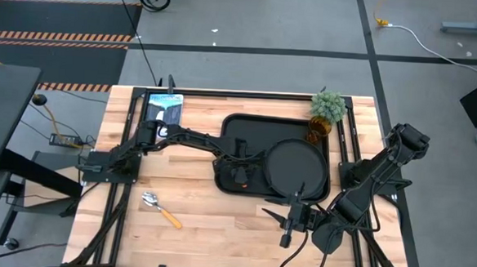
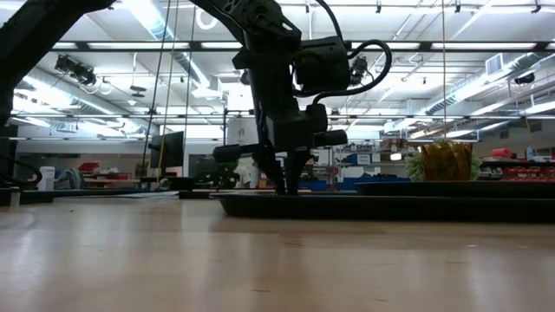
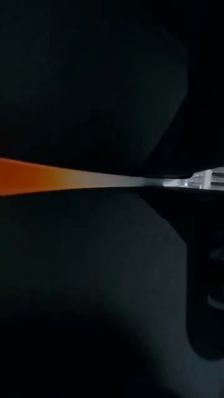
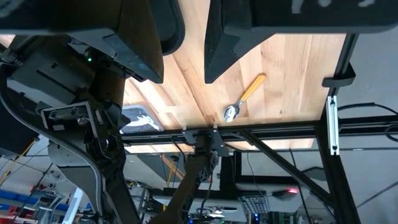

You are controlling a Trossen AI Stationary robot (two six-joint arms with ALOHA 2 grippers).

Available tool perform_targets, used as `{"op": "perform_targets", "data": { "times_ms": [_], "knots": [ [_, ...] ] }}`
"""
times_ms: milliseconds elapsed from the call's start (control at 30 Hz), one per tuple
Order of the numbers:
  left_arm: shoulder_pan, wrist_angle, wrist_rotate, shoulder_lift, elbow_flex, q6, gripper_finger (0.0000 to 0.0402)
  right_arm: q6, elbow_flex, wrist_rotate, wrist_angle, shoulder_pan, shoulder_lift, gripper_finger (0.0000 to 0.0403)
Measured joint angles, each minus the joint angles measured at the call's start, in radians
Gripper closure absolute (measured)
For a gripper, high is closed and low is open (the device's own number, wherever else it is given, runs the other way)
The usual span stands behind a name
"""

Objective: Pick and place plate/cup/fork/spoon on tray
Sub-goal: Put the orange fork on the black tray to the left of the black plate

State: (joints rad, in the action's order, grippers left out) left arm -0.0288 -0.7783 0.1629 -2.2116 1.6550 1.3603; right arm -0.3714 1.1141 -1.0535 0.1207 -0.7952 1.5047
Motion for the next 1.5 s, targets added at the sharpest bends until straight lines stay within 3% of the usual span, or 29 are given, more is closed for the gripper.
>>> {"op": "perform_targets", "data": {
  "times_ms": [200, 533, 1167, 1500],
  "knots": [
    [0.001, 0.012, 0.034, 0.0, 0.0, 0.093, 0.0363, 0.0, 0.0, 0.0, 0.0, 0.0, 0.0, 0.028],
    [0.023, 0.007, 0.099, -0.001, 0.0, 0.118, 0.0363, 0.0, 0.0, 0.0, 0.0, 0.0, 0.0, 0.028],
    [0.027, -0.031, 0.095, 0.033, 0.028, 0.154, 0.0363, 0.007, 0.0, 0.0, -0.016, 0.002, 0.0, 0.028],
    [0.012, 0.111, 0.057, 0.033, 0.033, 0.317, 0.0363, 0.007, 0.0, 0.0, -0.015, 0.004, 0.0, 0.028]
  ]
}}
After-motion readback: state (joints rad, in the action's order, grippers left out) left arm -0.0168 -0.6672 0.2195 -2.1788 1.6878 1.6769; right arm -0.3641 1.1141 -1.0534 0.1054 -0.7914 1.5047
